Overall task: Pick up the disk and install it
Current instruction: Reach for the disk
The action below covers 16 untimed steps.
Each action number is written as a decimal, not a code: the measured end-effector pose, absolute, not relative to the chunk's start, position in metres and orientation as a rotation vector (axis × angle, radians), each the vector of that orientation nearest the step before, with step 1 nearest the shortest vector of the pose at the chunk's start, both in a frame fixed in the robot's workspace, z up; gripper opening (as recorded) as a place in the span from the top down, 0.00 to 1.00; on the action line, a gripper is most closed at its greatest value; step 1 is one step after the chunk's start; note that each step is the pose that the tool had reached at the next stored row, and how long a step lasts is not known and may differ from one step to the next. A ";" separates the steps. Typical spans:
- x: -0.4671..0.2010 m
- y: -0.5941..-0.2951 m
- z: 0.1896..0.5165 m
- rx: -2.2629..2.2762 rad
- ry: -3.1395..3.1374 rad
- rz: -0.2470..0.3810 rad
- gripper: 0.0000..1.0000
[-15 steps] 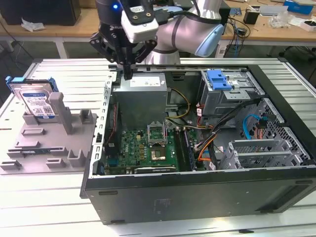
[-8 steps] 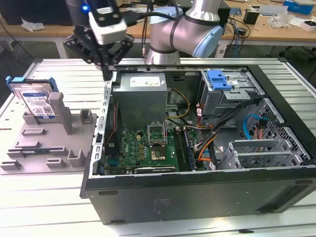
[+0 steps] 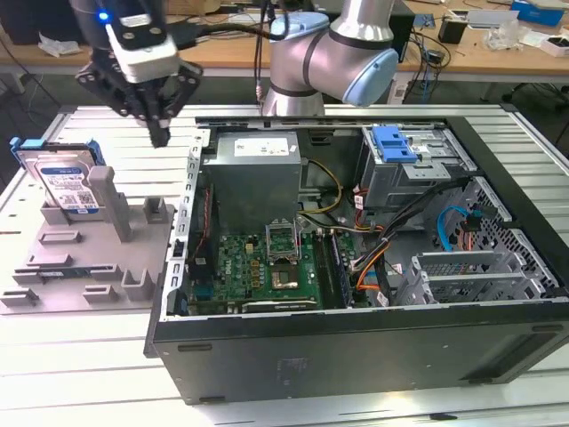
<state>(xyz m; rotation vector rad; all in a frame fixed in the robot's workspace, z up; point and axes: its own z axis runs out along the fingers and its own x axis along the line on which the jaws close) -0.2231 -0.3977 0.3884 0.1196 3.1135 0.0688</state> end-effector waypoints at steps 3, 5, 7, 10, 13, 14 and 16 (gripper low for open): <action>-0.237 -0.397 0.388 0.120 3.114 0.069 0.89; -0.247 -0.396 0.388 0.119 3.113 0.069 0.89; -0.257 -0.396 0.388 0.120 3.113 0.069 0.89; -0.271 -0.396 0.387 0.119 3.113 0.069 0.89; -0.284 -0.393 0.387 0.119 3.114 0.069 0.89; -0.289 -0.390 0.387 0.120 3.113 0.069 0.89; -0.298 -0.384 0.386 0.119 3.114 0.069 0.89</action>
